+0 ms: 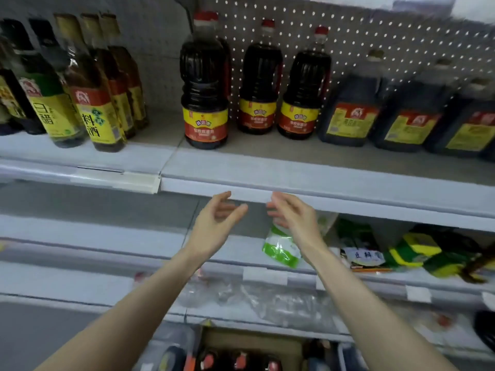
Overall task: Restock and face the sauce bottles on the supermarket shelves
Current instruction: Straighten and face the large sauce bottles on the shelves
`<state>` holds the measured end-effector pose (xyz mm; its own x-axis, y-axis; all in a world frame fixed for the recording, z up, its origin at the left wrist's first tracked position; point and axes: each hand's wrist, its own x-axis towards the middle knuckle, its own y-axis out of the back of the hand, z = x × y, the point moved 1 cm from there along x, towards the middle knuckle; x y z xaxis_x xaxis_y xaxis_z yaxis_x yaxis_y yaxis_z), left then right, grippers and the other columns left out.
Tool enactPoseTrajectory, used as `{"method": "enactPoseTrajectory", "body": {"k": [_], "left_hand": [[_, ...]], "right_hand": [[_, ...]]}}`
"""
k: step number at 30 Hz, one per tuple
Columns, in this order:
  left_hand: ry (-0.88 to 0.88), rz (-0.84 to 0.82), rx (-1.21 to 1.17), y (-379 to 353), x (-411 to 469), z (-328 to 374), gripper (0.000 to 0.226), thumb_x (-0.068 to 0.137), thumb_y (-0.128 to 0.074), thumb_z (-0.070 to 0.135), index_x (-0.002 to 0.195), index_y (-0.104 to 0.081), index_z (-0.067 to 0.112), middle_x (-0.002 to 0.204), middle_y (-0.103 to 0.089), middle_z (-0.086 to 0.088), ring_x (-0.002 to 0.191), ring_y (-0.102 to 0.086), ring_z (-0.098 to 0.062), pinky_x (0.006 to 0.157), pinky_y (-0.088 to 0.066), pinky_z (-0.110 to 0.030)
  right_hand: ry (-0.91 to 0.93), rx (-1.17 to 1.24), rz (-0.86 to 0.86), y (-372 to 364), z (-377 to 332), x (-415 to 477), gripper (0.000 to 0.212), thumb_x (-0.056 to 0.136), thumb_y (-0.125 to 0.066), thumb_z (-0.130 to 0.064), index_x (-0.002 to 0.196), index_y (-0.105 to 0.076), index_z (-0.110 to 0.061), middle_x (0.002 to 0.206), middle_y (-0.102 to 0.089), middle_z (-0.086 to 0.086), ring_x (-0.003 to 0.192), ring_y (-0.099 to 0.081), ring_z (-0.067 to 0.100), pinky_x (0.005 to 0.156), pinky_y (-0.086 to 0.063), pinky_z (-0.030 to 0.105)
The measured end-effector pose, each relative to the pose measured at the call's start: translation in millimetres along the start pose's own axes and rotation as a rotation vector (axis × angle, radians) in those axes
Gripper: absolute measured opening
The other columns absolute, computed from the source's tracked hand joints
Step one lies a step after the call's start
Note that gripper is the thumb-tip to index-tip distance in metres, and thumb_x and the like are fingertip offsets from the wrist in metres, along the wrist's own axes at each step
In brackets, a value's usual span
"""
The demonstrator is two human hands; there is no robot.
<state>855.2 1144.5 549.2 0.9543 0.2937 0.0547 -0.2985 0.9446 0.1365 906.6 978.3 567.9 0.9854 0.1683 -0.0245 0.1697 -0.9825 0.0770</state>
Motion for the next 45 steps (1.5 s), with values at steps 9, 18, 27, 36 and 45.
{"method": "enactPoseTrajectory", "body": {"k": [9, 18, 27, 36, 45], "left_hand": [[0.277, -0.112, 0.030, -28.3, -55.2, -146.4, 0.047, 0.084, -0.071, 0.038, 0.123, -0.052, 0.022, 0.098, -0.064, 0.008, 0.093, -0.062, -0.003, 0.071, -0.046, -0.007], [0.559, -0.250, 0.101, -42.7, -120.0, -325.6, 0.059, 0.075, -0.067, 0.060, 0.122, -0.056, 0.026, 0.105, -0.068, 0.009, 0.103, -0.063, -0.008, 0.096, -0.047, -0.030], [0.744, -0.261, 0.161, -76.8, -166.8, -460.6, 0.039, 0.088, -0.063, 0.038, 0.121, -0.056, 0.019, 0.094, -0.064, 0.006, 0.086, -0.059, 0.000, 0.075, -0.045, -0.014], [0.833, -0.292, 0.150, -111.4, -182.7, -564.4, 0.036, 0.086, -0.061, 0.046, 0.117, -0.051, 0.030, 0.101, -0.065, 0.007, 0.094, -0.062, -0.005, 0.076, -0.046, -0.021], [0.821, -0.257, 0.146, -129.6, -178.4, -597.7, 0.040, 0.086, -0.063, 0.043, 0.120, -0.056, 0.022, 0.099, -0.068, 0.003, 0.095, -0.065, -0.008, 0.079, -0.048, -0.023]], "right_hand": [[-0.270, -0.002, 0.041, 4.9, 157.0, -49.2, 0.005, 0.091, -0.062, -0.019, 0.091, -0.065, -0.023, 0.088, -0.070, 0.003, 0.077, -0.065, 0.015, 0.069, -0.048, 0.021], [-0.549, -0.011, 0.144, -1.0, 347.7, -108.8, 0.012, 0.088, -0.067, -0.026, 0.098, -0.068, -0.018, 0.095, -0.070, -0.004, 0.092, -0.066, 0.011, 0.082, -0.051, 0.020], [-0.766, -0.049, 0.382, 11.0, 508.1, -151.6, 0.031, 0.087, -0.069, -0.027, 0.112, -0.055, -0.018, 0.106, -0.065, 0.000, 0.106, -0.061, 0.019, 0.098, -0.048, 0.039], [-0.924, -0.104, 0.356, 22.6, 612.3, -154.5, 0.057, 0.087, -0.065, -0.043, 0.134, -0.042, -0.021, 0.118, -0.051, -0.006, 0.123, -0.050, 0.020, 0.099, -0.040, 0.032], [-1.091, -0.032, 0.374, 10.0, 665.6, -141.5, 0.089, 0.087, -0.046, -0.067, 0.152, 0.006, -0.035, 0.157, -0.025, 0.005, 0.142, -0.024, 0.034, 0.113, -0.029, 0.049]]}}
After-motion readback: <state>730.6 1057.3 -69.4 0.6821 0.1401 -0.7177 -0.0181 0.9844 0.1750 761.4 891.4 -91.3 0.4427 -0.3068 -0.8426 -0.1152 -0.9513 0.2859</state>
